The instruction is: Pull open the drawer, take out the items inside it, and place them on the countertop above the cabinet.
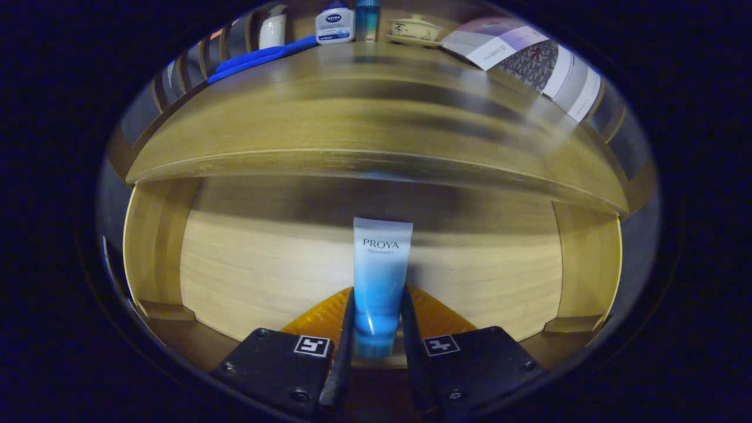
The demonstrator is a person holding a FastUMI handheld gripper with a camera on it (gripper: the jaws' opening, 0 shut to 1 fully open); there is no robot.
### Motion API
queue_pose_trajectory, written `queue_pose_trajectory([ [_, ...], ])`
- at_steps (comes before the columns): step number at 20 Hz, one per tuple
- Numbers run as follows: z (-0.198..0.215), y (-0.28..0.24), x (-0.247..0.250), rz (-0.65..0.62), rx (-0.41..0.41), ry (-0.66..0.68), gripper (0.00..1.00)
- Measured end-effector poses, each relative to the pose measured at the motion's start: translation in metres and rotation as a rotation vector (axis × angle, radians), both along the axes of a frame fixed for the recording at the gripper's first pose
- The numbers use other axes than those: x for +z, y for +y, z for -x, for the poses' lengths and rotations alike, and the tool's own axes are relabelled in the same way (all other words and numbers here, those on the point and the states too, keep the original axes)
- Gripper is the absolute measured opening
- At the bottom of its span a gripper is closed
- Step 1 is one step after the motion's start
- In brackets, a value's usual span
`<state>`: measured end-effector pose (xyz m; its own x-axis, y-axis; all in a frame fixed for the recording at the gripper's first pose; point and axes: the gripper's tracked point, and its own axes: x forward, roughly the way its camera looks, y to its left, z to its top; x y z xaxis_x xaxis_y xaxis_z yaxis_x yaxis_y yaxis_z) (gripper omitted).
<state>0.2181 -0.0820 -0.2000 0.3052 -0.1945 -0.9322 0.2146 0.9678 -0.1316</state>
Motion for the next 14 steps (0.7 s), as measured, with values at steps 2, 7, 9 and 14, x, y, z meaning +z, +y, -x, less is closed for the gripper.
queue_pose_trajectory([
  [2, 0.001, 0.003, 0.003, -0.017, 0.023, -0.015, 0.42],
  [7, -0.001, 0.012, 0.022, -0.010, 0.107, -0.058, 0.41],
  [9, 0.000, 0.015, 0.031, -0.019, 0.122, -0.076, 0.41],
  [14, 0.007, 0.021, 0.054, -0.027, 0.161, -0.115, 0.41],
])
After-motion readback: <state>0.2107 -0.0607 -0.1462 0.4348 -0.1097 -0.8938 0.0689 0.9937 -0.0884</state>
